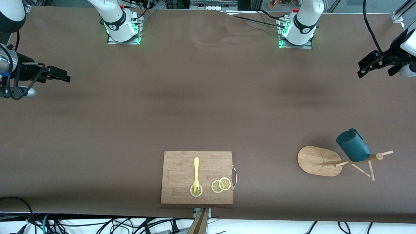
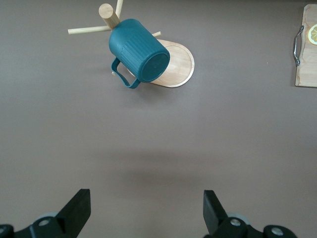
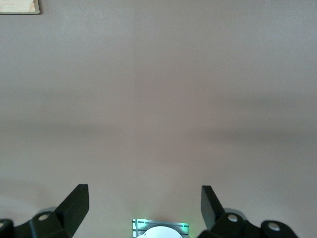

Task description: Pass cup and hang on rack

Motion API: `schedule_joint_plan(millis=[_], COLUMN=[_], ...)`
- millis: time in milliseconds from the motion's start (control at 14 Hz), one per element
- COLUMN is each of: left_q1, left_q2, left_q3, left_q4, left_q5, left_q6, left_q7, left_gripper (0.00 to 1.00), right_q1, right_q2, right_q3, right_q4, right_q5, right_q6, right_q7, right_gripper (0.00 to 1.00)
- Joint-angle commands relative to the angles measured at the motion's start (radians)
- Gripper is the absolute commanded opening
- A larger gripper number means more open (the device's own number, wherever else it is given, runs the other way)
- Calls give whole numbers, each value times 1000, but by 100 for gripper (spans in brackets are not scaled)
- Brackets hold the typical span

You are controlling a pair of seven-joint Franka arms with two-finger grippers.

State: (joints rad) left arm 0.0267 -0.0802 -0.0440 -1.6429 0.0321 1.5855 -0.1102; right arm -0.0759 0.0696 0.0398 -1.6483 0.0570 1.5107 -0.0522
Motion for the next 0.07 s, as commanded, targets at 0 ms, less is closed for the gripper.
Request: schedule_joint_plan(millis=[0], left_q1=[2], left_q2=[-13], left_q3=[7], left_q4=[-5], left_q5=[-32], left_q6=[-9], left_q7=[-12], left_gripper=[100], right_q1=[-4], right_q2=[-1], right_q3=[5], right_q4=[5], right_q5=[14], right_q6=[0], right_q7=[5], right_gripper=[100])
